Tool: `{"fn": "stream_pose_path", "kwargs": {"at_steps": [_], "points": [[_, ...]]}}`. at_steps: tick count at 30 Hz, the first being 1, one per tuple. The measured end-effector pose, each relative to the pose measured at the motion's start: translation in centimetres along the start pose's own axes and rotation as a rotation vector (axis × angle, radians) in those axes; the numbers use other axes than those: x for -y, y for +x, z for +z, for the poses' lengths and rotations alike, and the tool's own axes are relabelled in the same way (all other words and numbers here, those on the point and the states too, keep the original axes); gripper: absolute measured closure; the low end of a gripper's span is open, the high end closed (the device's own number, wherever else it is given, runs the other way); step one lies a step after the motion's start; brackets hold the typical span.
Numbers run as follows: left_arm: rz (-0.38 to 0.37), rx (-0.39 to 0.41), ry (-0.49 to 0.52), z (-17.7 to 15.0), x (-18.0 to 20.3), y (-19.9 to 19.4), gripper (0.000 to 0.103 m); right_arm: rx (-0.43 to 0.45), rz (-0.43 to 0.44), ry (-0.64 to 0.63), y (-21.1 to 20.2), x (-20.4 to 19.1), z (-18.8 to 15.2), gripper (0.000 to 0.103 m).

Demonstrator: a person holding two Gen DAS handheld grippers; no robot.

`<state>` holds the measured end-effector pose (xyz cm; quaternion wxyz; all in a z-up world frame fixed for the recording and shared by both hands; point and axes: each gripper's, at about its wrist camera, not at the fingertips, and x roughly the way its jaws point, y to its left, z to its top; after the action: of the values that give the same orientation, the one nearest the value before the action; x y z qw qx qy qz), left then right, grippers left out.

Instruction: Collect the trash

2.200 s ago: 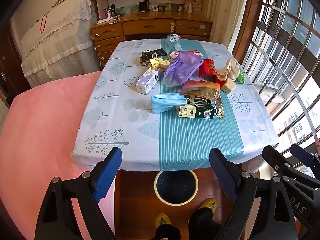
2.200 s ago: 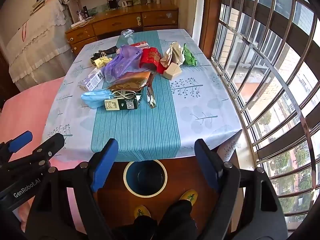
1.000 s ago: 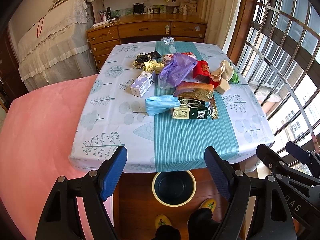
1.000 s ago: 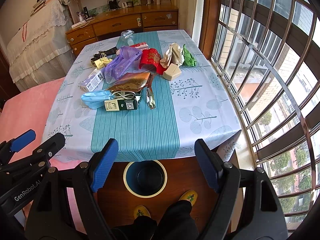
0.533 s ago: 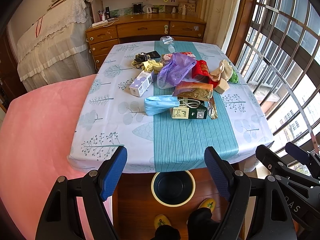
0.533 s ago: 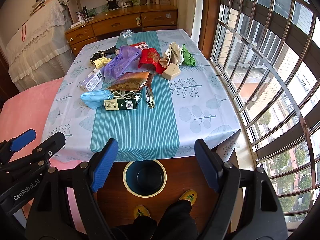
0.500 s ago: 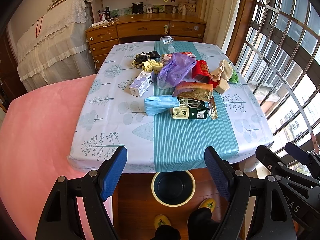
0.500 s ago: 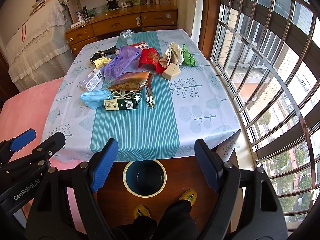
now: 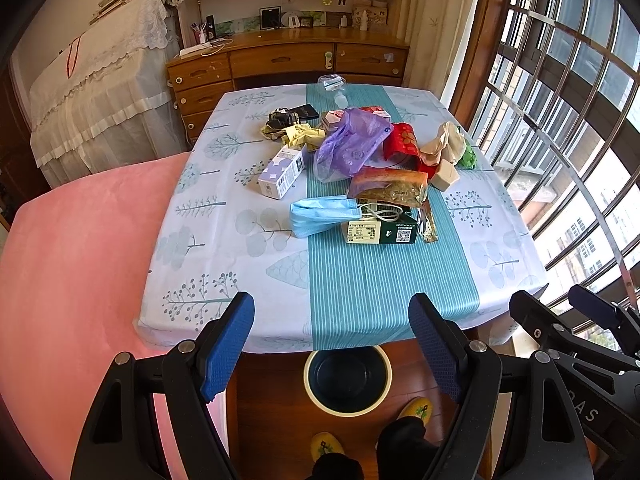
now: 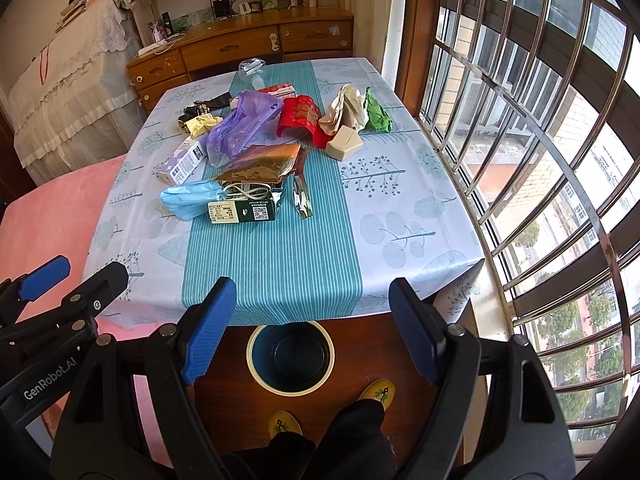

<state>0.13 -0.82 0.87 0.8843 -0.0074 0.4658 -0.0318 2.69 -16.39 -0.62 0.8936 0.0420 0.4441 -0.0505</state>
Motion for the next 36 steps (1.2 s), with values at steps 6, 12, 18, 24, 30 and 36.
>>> {"fn": "stream_pose_path", "kwargs": {"at_steps": [6, 12, 18, 24, 30, 36], "points": [[-0.009, 0.015, 0.014, 1.2, -1.2, 0.7, 0.022, 0.003, -0.011, 0.010, 0.5, -1.1, 1.1, 0.026], [-0.032, 0.038, 0.028, 2.4, -2.2, 1.3, 0.022, 0.015, -0.021, 0.022, 0.7, -2.0, 2.0, 0.026], [-0.042, 0.105, 0.005, 4.0, -3.5, 1.0, 0.022, 0.046, -0.038, 0.023, 0.3, -2.7, 3.6, 0.026], [-0.022, 0.075, 0.015, 6.4, -4.3, 2.0, 0.022, 0.049, -0.034, 0.018, 0.7, -2.8, 5.6, 0.026], [0.008, 0.059, 0.031, 8.4, -4.3, 4.2, 0.022, -0.005, 0.022, 0.029, 3.3, -1.9, 8.2, 0.027], [-0.040, -0.042, 0.079, 10.0, -5.0, 9.2, 0.022, -0.107, 0.098, 0.004, 8.6, -1.6, 10.0, 0.029]]}}
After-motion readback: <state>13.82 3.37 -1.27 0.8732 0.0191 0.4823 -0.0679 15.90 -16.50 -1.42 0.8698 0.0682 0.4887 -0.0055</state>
